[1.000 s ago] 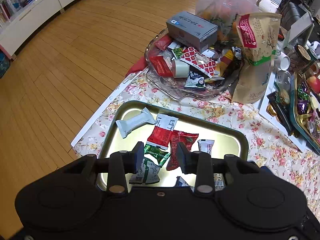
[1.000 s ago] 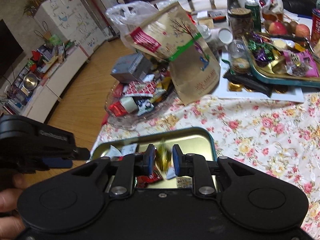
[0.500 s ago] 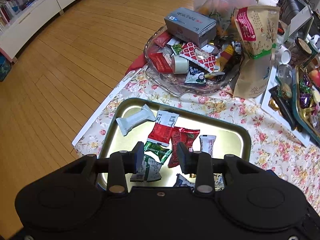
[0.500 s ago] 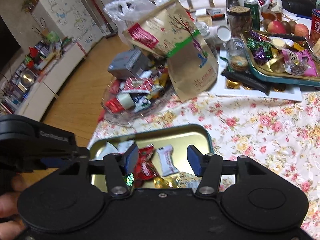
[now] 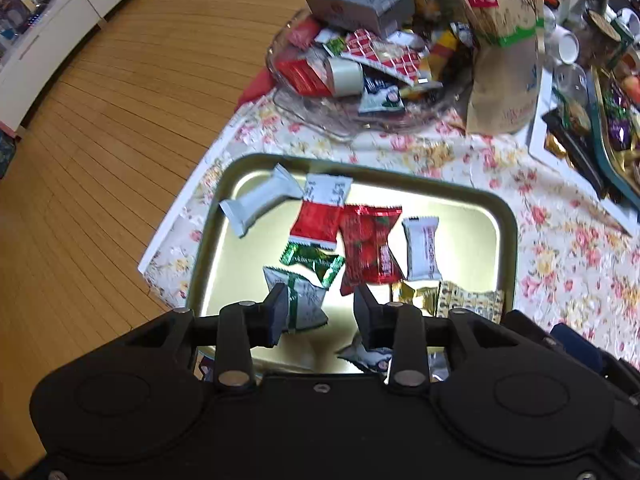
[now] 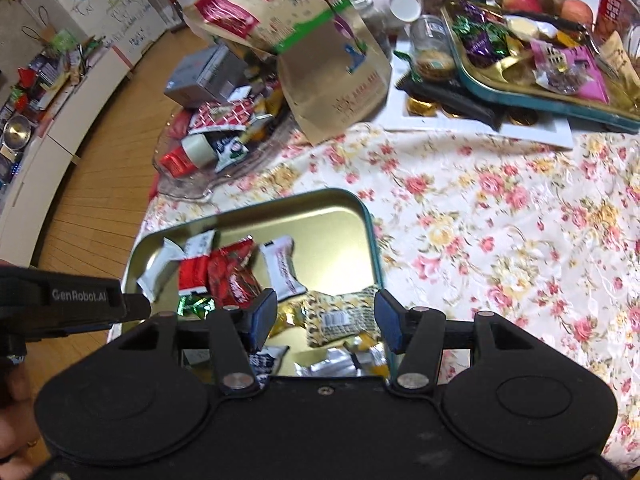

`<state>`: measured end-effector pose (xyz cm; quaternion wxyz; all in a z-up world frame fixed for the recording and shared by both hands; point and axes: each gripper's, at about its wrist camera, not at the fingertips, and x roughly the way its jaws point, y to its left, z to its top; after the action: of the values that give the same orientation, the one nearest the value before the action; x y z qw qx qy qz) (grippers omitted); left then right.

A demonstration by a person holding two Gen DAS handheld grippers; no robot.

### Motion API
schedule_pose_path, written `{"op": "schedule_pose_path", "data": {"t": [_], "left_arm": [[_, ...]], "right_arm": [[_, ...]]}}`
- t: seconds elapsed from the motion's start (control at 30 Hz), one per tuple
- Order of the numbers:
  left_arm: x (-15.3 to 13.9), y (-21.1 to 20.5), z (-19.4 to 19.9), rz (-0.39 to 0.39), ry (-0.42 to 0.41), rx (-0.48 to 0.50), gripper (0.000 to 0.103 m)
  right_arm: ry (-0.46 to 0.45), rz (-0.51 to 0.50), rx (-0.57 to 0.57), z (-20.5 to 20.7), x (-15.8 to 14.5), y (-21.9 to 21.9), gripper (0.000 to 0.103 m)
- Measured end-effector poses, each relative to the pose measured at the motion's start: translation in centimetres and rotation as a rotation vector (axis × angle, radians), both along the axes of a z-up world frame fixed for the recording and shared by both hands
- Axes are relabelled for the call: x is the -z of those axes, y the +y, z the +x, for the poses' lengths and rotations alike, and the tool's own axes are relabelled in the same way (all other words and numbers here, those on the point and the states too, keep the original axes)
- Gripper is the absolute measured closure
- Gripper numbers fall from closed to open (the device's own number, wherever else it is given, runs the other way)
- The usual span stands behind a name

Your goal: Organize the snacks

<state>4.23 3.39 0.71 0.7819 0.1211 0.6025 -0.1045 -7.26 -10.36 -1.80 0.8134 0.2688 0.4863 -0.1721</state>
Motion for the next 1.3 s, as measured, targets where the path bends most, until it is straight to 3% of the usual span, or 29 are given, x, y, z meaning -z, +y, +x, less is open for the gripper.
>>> {"op": "schedule_pose_path", "data": {"t": [1.3], "left_arm": [[1.6, -2.7, -2.5, 0.067, 0.003, 0.168, 0.058]], "right_arm": [[0.078, -0.027, 0.028, -1.5, 0.6, -1.6, 0.046]]}}
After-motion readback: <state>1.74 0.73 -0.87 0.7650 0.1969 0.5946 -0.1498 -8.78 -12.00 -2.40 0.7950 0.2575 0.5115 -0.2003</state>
